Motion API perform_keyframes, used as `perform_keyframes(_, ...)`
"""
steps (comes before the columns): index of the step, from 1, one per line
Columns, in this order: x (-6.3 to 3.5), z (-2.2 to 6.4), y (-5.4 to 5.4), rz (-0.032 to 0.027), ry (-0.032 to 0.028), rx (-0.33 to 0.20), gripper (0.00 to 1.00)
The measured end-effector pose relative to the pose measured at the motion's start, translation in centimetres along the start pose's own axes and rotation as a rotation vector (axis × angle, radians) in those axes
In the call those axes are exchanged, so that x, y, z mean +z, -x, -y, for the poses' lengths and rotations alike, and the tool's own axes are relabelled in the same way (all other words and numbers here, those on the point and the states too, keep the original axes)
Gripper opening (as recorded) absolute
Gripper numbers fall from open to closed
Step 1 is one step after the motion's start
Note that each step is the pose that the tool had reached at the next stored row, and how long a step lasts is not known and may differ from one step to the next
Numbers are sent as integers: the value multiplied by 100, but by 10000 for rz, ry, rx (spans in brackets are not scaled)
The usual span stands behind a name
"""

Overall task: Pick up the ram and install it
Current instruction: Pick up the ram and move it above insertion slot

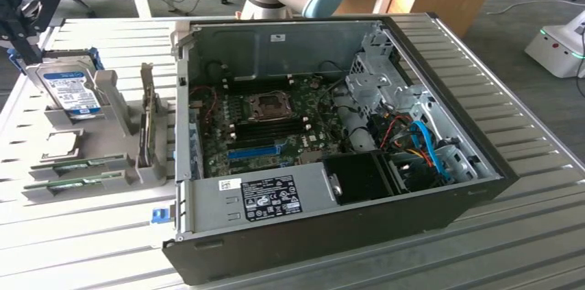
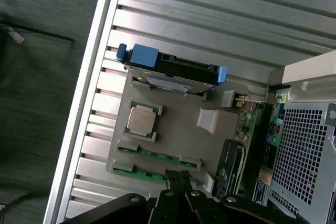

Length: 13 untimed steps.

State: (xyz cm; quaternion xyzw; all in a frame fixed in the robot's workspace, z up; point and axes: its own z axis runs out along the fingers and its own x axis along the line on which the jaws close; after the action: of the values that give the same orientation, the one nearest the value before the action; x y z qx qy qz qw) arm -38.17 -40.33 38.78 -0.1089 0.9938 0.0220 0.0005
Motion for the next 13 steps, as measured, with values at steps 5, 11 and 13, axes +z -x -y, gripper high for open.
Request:
perform_keyframes(5,0,0,0,-24,4,-550,11)
perform_keyframes(11,0,0,0,-53,8,-1228,11)
perform_keyframes(13,0,0,0,-63,9,-1452,11)
